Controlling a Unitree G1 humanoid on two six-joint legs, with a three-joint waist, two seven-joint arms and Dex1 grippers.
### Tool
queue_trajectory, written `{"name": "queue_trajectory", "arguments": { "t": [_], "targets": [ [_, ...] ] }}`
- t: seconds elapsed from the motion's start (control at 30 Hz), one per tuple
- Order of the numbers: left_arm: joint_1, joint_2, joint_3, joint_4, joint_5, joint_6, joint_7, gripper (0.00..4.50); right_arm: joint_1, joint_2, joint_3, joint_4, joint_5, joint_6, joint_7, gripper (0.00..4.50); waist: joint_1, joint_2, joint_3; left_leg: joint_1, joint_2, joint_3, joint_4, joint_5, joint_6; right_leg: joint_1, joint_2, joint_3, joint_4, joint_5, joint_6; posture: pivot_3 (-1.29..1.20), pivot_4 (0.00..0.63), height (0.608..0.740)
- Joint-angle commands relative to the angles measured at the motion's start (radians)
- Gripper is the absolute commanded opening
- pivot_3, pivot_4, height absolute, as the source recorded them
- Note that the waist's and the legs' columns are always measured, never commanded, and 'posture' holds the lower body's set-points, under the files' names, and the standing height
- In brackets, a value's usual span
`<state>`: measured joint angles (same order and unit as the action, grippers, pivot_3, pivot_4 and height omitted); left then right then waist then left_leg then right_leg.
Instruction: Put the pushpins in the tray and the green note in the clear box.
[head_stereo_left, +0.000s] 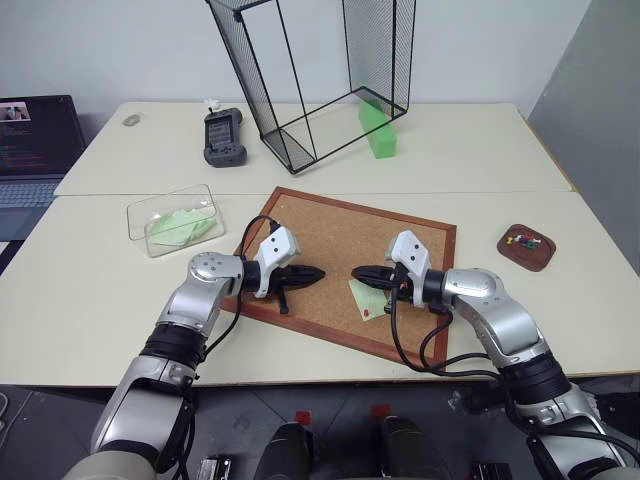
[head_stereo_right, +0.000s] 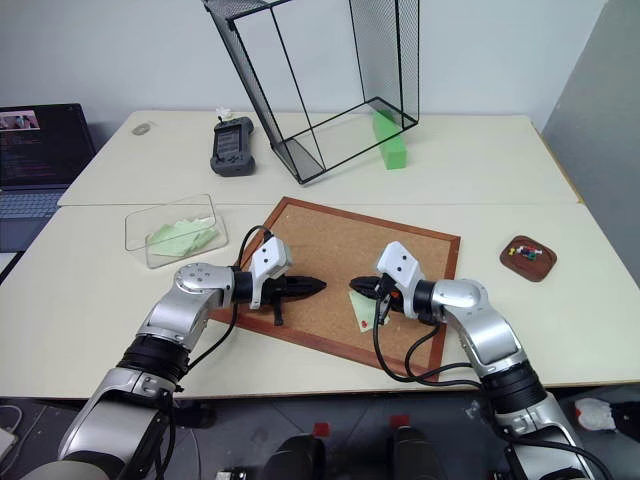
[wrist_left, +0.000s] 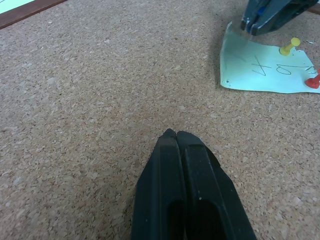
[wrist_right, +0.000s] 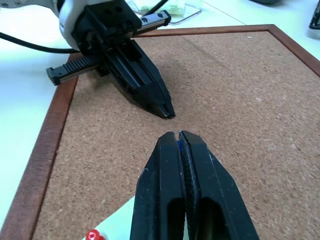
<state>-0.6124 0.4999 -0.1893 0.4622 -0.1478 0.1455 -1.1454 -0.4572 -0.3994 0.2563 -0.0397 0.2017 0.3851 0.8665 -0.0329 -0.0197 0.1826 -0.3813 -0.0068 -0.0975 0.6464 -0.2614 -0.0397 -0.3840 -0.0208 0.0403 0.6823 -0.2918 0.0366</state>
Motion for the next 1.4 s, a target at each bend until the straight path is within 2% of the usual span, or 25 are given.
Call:
{"name": "queue_trajectory", "arguments": {
  "t": [0.03, 0.3, 0.43, 0.57, 0.67, 0.8, 1.0, 1.13, 1.4],
  "targets": [
    [-0.010, 0.000, -0.012, 0.015, 0.032, 0.010, 0.014, 0.00, 0.001, -0.011, -0.019, -0.050, 0.013, 0.002, 0.004, 0.01, 0.000, 0.000, 0.000, 0.000, 0.000, 0.000, 0.000, 0.000, 0.000, 0.000, 0.000, 0.000, 0.000, 0.000, 0.000, 0.00, 0.150, 0.740],
    [-0.010, -0.002, -0.017, 0.011, 0.034, 0.014, 0.010, 0.00, 0.038, -0.055, -0.092, -0.169, 0.069, 0.068, -0.015, 0.01, 0.000, 0.000, 0.000, 0.000, 0.000, 0.000, 0.000, 0.000, 0.000, 0.000, 0.000, 0.000, 0.000, 0.000, 0.000, 0.00, 0.150, 0.740],
    [-0.002, 0.002, -0.021, 0.005, 0.040, 0.014, 0.010, 0.00, 0.080, -0.123, -0.217, -0.296, 0.137, 0.172, -0.051, 0.01, 0.001, 0.000, 0.000, -0.001, 0.000, -0.001, 0.000, 0.000, 0.000, 0.000, 0.000, 0.000, 0.000, 0.000, 0.000, 0.00, 0.150, 0.740],
    [0.010, 0.004, -0.027, -0.002, 0.047, 0.023, 0.009, 0.00, 0.133, -0.206, -0.395, -0.328, 0.165, 0.237, -0.111, 0.01, 0.002, 0.000, 0.000, -0.001, 0.000, -0.001, 0.000, 0.000, 0.000, 0.000, -0.001, 0.000, -0.001, 0.000, 0.000, 0.00, 0.150, 0.740],
    [0.031, 0.006, -0.032, -0.031, 0.041, 0.038, -0.004, 0.00, 0.163, -0.265, -0.491, -0.247, 0.112, 0.211, -0.169, 0.01, 0.003, 0.000, 0.000, -0.001, 0.000, 0.000, 0.000, 0.000, 0.000, 0.000, -0.001, 0.000, -0.001, 0.000, 0.000, 0.00, 0.150, 0.740],
    [0.044, 0.011, -0.031, -0.051, 0.040, 0.049, -0.009, 0.00, 0.158, -0.309, -0.537, -0.083, 0.037, 0.155, -0.249, 0.01, -0.001, 0.000, 0.000, 0.000, 0.000, 0.002, -0.001, 0.000, 0.000, 0.000, -0.001, 0.001, -0.001, 0.000, 0.000, 0.00, 0.150, 0.740],
    [0.050, 0.018, -0.034, -0.058, 0.043, 0.050, -0.018, 0.00, 0.086, -0.324, -0.527, 0.212, -0.025, 0.047, -0.306, 0.01, -0.002, 0.000, 0.000, 0.000, 0.000, 0.009, -0.001, 0.000, 0.000, 0.000, 0.000, 0.002, -0.001, 0.000, 0.000, 0.00, 0.150, 0.740],
    [0.045, 0.018, -0.034, -0.060, 0.043, 0.050, -0.018, 0.00, -0.030, -0.307, -0.518, 0.452, -0.044, -0.038, -0.332, 0.01, -0.004, 0.001, -0.001, 0.001, 0.000, 0.013, -0.001, 0.000, 0.000, 0.000, 0.000, 0.005, -0.001, 0.000, 0.000, 0.00, 0.150, 0.740],
    [0.060, 0.029, -0.028, -0.086, 0.038, 0.061, -0.018, 0.00, -0.126, -0.287, -0.513, 0.649, -0.043, -0.100, -0.336, 0.01, -0.003, 0.002, -0.001, 0.000, 0.000, 0.012, -0.001, 0.000, 0.000, 0.000, -0.001, 0.004, -0.001, 0.000, 0.000, 0.00, 0.150, 0.740]
  ]
}}
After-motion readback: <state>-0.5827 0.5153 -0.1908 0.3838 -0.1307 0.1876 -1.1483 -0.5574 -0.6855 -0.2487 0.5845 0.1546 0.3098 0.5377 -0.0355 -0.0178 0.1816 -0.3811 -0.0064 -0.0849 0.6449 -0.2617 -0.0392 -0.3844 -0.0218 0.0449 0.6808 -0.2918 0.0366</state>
